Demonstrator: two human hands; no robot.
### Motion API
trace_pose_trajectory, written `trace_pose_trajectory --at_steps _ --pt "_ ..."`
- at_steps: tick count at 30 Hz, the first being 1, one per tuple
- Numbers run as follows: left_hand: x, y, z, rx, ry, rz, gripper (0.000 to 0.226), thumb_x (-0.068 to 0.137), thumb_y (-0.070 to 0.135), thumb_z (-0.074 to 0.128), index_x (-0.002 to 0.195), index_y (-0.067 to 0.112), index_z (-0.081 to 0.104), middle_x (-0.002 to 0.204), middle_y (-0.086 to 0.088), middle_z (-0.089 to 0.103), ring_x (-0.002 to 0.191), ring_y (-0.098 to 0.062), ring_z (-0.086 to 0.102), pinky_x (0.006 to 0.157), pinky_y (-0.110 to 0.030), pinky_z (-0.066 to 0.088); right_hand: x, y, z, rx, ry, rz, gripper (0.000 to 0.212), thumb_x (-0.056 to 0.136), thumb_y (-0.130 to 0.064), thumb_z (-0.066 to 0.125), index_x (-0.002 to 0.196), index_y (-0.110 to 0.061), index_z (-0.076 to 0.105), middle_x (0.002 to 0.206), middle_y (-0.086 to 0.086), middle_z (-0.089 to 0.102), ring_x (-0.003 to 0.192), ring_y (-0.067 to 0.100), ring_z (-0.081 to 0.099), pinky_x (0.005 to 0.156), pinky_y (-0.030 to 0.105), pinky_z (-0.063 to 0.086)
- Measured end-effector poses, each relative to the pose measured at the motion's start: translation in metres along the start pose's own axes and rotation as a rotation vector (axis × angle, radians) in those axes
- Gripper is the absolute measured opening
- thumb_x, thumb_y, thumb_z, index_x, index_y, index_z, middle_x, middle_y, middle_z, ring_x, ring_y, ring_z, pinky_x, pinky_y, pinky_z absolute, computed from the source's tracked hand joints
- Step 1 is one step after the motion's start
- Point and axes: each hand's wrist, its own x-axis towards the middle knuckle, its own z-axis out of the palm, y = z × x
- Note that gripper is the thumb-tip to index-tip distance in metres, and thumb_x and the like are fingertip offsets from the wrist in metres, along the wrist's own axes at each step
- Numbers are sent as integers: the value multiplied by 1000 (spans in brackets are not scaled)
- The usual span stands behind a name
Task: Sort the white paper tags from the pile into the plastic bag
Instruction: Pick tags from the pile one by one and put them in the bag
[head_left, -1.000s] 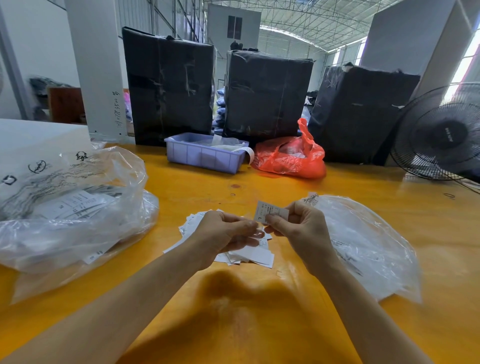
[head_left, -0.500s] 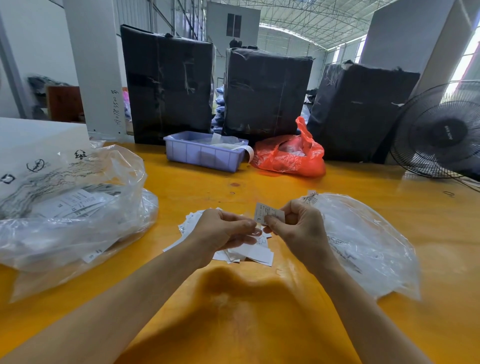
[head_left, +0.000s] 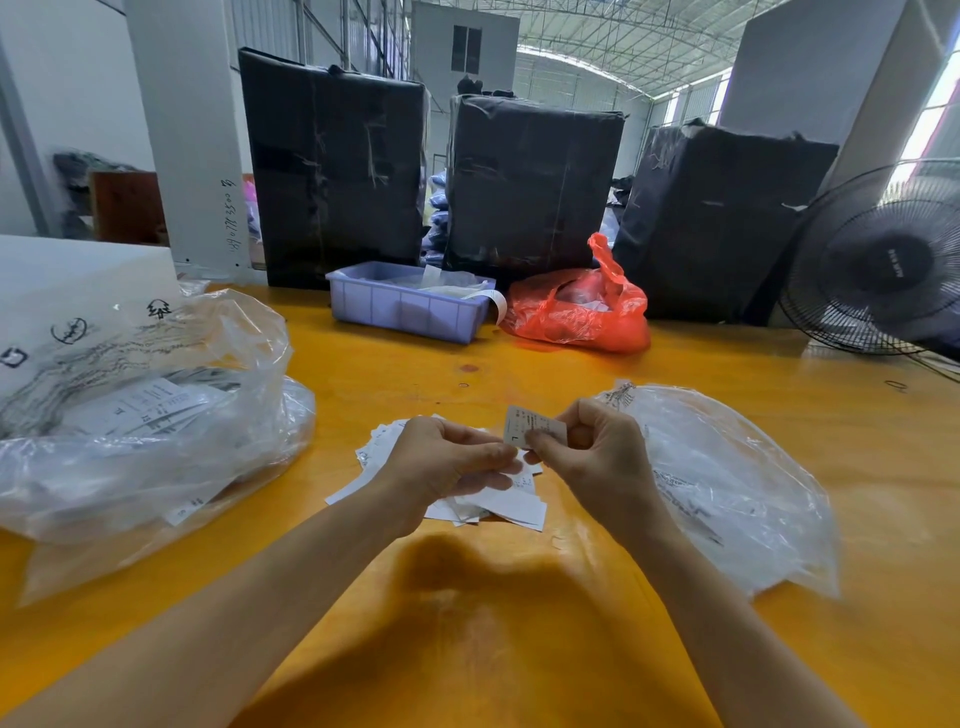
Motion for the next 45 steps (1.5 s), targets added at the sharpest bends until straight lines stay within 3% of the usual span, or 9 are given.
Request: trace_pose_trajectory --at_steps 3,8,15,21,28,31,35,39,45 --pt "0 0 0 -32 -1 -5 12 73 14 77 82 9 73 76 -7 75 61 -11 70 51 -14 50 -1 0 0 -47 -18 -9 27 78 -6 75 63 -14 53 69 15 69 63 24 70 58 46 56" --pt "0 0 -2 -39 -4 3 19 66 16 79 82 8 74 75 -9 74 62 -13 71 57 -17 54 -1 1 0 -30 -131 40 20 76 -8 76 68 -2 58 63 23 61 52 18 46 51 33 36" --pt "2 -5 -1 60 29 56 6 73 13 79 70 15 74 67 -6 73 61 -12 70 52 -17 50 0 2 -7 163 -368 251 15 74 -1 76 70 -4 62 60 8 62 55 13 57 54 22 47" --pt "3 -5 1 -6 86 44 18 79 25 71 76 8 72 65 -6 73 59 -16 71 47 -16 49 -1 0 -6 86 -342 266 20 79 -7 73 99 -5 70 81 20 67 66 16 56 70 32 49" --pt "4 -11 4 0 124 43 18 80 23 72 72 7 73 68 -11 71 60 -18 70 52 -24 55 -5 -5 -1 -46 -450 217 54 85 -3 66 136 -9 47 74 0 56 60 -1 53 59 11 44" --pt "3 -15 7 28 105 32 19 81 25 72 77 6 74 76 -15 72 67 -22 70 62 -31 58 -6 -7 1 -22 -366 192 62 76 -4 75 131 -8 48 74 7 62 65 11 60 65 20 50" --pt "3 -15 11 -171 183 -24 28 80 24 72 96 1 71 96 -21 70 91 -33 68 80 -41 57 -8 -4 10 -17 -166 128 37 86 -14 67 120 -4 58 83 10 68 70 17 66 67 26 56" --pt "3 -11 14 -388 275 -91 16 79 25 73 84 10 70 84 -10 69 82 -21 64 62 -27 52 -13 -4 21 -115 -216 -13 28 91 -18 61 117 -10 65 90 -2 68 69 5 58 68 21 48" --pt "2 -9 17 -492 240 -105 13 79 23 73 78 10 70 65 -3 70 73 -15 64 54 -22 53 -13 -5 22 12 -140 33 56 82 -9 72 133 -13 50 105 5 64 77 12 59 80 30 53"
